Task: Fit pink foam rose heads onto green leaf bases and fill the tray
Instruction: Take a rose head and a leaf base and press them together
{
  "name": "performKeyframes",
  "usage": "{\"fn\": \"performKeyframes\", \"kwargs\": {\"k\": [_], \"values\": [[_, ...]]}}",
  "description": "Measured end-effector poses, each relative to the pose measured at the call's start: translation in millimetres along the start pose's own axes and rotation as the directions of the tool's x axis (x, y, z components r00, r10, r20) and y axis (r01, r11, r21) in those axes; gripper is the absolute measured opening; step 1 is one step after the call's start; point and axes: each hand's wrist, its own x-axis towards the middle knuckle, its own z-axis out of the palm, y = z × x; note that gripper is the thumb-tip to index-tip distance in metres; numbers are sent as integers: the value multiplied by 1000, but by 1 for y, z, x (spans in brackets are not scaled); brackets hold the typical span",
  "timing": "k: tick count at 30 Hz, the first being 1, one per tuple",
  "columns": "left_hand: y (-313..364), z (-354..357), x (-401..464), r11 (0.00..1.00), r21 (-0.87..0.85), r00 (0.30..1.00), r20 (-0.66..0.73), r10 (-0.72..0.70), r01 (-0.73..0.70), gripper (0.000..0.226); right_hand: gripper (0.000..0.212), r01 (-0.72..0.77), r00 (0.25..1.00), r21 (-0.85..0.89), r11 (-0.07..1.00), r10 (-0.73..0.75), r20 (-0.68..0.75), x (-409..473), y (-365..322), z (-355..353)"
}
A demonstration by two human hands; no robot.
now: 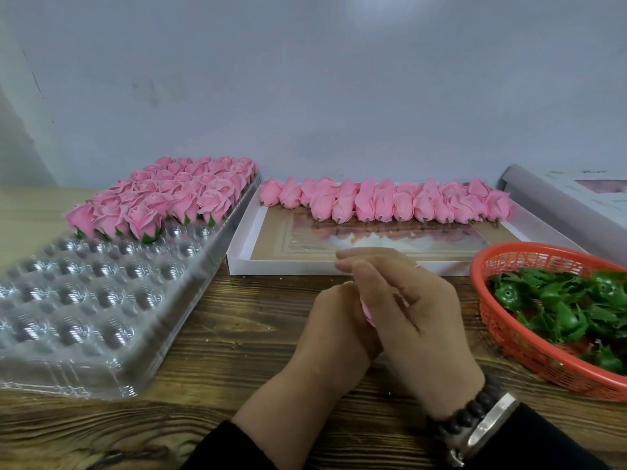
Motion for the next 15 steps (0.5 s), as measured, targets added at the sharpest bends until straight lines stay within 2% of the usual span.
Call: {"fn": "performKeyframes", "kwargs": {"k": [3, 7, 11, 15], "values": [[1, 4, -2, 999, -39, 1000, -10, 7, -8, 21, 34, -2, 1000, -53, 999, 2, 5, -1, 1, 4], [1, 1, -6, 993, -119, 999, 43, 9, -4, 26, 24, -133, 984, -39, 990, 136, 114, 2, 3, 1], [3, 1, -2, 948, -316, 998, -24, -52, 42, 19, 44, -235, 936, -37, 971, 236, 262, 6, 7, -6], [7, -1, 0, 967, -255, 998, -65, -11, -6, 17, 59, -241, 883, -90, 966, 257, 393, 11, 13, -13]]}}
